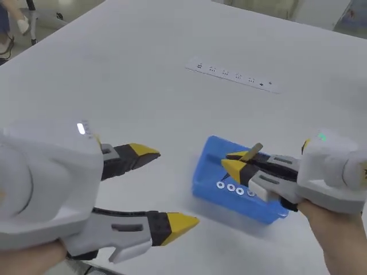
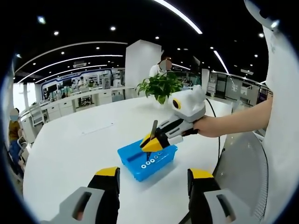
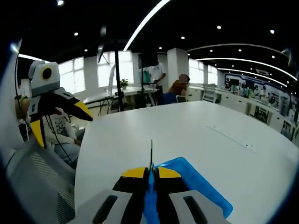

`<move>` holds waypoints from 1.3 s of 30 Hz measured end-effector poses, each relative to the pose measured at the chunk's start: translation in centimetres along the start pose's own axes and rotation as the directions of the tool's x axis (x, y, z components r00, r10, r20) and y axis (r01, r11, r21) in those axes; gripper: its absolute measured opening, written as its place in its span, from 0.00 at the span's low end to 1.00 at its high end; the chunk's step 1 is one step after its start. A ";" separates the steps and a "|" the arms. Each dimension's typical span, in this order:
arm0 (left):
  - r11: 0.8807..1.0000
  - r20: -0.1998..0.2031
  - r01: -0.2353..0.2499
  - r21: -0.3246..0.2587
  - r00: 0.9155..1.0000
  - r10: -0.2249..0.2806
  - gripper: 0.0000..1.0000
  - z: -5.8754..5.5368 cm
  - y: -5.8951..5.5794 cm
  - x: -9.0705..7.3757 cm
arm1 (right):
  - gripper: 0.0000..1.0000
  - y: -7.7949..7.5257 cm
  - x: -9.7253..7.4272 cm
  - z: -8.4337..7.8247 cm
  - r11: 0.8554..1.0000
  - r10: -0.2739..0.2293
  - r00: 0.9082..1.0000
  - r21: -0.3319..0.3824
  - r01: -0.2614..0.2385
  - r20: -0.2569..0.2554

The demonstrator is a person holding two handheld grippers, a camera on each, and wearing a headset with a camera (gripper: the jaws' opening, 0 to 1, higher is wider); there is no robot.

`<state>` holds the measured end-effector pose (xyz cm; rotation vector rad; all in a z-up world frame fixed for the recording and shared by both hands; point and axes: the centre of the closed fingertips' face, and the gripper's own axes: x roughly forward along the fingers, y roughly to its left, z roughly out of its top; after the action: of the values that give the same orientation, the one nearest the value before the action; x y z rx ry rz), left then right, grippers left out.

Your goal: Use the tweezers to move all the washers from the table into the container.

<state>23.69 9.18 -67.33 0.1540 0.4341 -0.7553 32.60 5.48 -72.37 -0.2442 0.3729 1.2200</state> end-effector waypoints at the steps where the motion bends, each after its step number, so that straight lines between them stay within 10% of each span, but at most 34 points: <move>1: 1.000 -0.004 0.009 0.010 1.000 -0.009 0.56 0.0 -0.1 0.1 | 0.03 0.7 -0.5 0.0 1.000 0.005 1.000 -0.014 -0.005 -0.003; 10: 0.989 -0.009 0.131 0.072 0.991 -0.131 0.48 0.8 -2.2 1.4 | 0.03 5.7 -3.3 -2.3 0.994 0.059 0.992 -0.083 -0.068 -0.109; 15: 0.958 -0.053 0.239 0.157 0.971 -0.234 0.36 0.7 -4.2 2.1 | 0.03 8.7 -3.8 -3.9 0.985 0.123 0.977 -0.100 -0.142 -0.176; 21: 0.887 -0.122 0.398 0.232 0.917 -0.380 0.19 0.7 -7.3 2.6 | 0.03 11.4 -4.1 -6.0 0.941 0.173 0.937 -0.230 -0.249 -0.304; 26: 0.806 -0.222 0.510 0.302 0.859 -0.461 0.04 -0.2 -9.3 2.4 | 0.03 12.2 -3.9 -6.2 0.929 0.192 0.927 -0.246 -0.278 -0.322; 29: 0.794 -0.260 0.530 0.297 0.845 -0.467 0.02 -0.7 -9.8 2.5 | 0.03 12.3 -3.9 -6.4 0.923 0.196 0.923 -0.256 -0.288 -0.333; 39: 0.772 -0.324 0.528 0.354 0.843 -0.429 0.00 -1.8 -9.9 2.9 | 0.03 12.4 -3.8 -6.8 0.910 0.197 0.912 -0.279 -0.307 -0.360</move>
<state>18.08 0.73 -70.06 0.5682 0.5255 -1.3550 18.75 3.74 -76.85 -0.7126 0.4955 1.5058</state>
